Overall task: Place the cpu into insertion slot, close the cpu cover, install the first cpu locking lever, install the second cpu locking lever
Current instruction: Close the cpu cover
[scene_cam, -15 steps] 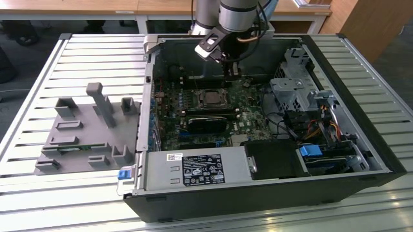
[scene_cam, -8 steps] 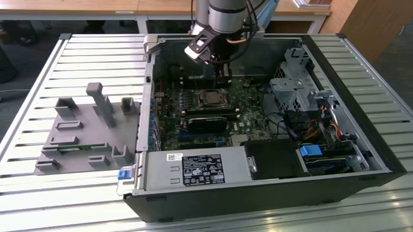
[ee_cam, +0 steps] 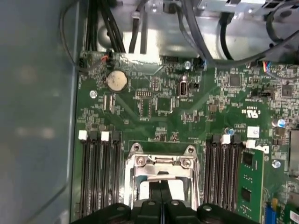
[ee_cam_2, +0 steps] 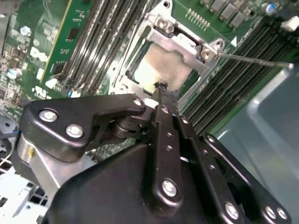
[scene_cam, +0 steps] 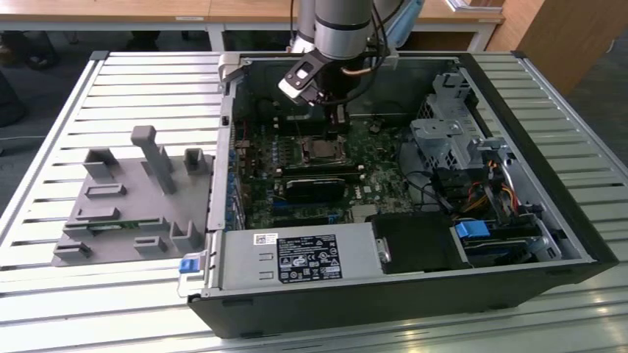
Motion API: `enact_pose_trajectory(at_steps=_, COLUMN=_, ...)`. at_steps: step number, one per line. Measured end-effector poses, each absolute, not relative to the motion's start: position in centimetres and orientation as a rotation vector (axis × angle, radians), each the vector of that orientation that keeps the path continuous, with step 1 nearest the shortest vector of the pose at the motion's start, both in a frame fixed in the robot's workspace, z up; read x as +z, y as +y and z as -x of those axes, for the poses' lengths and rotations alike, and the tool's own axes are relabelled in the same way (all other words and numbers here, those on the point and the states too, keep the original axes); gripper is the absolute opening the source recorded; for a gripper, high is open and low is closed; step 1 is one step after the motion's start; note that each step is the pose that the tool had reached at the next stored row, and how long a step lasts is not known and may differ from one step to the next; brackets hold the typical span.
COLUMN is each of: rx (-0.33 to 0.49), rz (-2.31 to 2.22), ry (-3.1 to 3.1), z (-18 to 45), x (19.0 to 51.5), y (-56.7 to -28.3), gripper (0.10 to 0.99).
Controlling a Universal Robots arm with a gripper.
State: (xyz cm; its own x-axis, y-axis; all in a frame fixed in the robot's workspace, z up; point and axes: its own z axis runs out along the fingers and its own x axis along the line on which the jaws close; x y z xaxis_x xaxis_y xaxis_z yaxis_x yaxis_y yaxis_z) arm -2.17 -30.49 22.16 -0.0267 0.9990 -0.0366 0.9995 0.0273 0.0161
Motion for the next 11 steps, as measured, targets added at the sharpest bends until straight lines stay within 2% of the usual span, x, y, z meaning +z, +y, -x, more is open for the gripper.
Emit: enact_pose_trajectory(at_steps=11, rx=-0.022, rz=-2.16, ry=2.229, z=4.5, x=21.1, y=-30.5, gripper=0.106)
